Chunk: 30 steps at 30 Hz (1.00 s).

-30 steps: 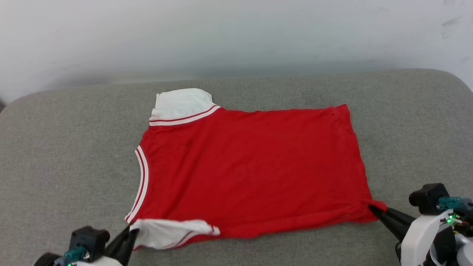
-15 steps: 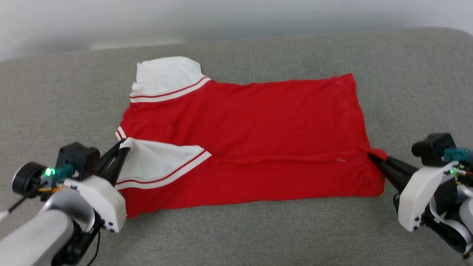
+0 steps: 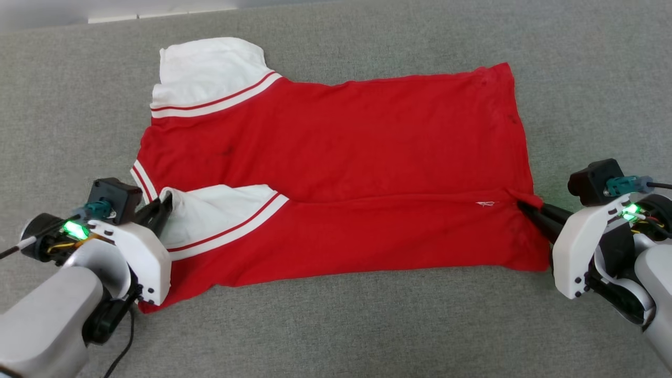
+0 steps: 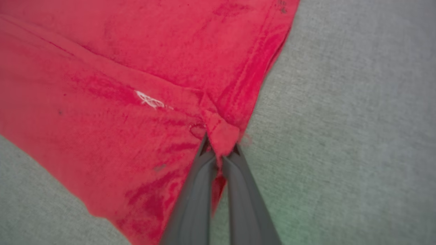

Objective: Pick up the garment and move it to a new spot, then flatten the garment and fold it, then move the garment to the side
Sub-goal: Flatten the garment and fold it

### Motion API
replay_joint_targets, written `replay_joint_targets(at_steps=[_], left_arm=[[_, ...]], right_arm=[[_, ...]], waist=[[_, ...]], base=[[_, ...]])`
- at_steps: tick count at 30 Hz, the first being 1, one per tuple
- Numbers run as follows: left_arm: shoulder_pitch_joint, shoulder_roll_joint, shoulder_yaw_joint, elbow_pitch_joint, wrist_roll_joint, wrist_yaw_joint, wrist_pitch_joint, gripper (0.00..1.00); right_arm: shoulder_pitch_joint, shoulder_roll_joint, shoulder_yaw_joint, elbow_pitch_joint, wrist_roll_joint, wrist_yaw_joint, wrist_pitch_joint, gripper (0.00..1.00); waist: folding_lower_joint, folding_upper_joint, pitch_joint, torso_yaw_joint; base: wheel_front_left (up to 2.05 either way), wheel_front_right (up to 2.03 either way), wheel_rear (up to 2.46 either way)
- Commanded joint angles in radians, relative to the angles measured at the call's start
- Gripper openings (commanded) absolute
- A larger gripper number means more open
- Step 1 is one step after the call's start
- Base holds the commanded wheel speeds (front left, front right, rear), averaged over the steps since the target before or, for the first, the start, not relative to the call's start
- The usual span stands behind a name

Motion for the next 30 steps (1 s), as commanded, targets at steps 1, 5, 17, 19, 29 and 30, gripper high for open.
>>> replay_joint_targets(at_steps=[1,5,17,19,29,30], left_arm=[[-0.018,-0.011,-0.006,0.023,0.002,-0.009,0.002,0.00],[-0.031,-0.045,-0.019,0.085,0.005,-0.034,-0.007,0.00],[-0.082,-0.034,-0.021,0.107,0.014,-0.056,0.010,1.00],[-0.089,-0.011,-0.018,0.082,-0.002,-0.065,0.047,1.00],[-0.146,0.129,-0.037,-0.073,-0.101,-0.124,0.367,1.00],[-0.152,0.140,-0.040,-0.091,-0.117,-0.129,0.411,1.00]], right_arm=[[-0.020,0.008,0.013,0.015,0.005,-0.001,-0.004,0.00],[-0.047,0.020,0.046,0.052,0.012,-0.001,-0.020,0.00],[-0.048,-0.009,0.097,0.067,0.047,-0.001,-0.089,1.00],[-0.041,-0.014,0.100,0.057,0.052,-0.001,-0.097,1.00],[-0.029,-0.025,0.106,0.010,0.062,-0.001,-0.088,1.00],[-0.027,-0.025,0.106,0.007,0.063,-0.001,-0.085,1.00]], waist=[[-0.0002,-0.0001,0.005,0.001],[-0.0002,-0.0001,0.003,0.003],[-0.0002,-0.0001,-0.108,0.031],[-0.0002,-0.0001,-0.122,0.034],[-0.0002,-0.0001,-0.157,0.035],[-0.0002,-0.0001,-0.159,0.035]], base=[[0.00,0.00,0.00],[0.00,0.00,0.00],[0.00,0.00,0.00],[0.00,0.00,0.00],[0.00,0.00,0.00],[0.00,0.00,0.00]])
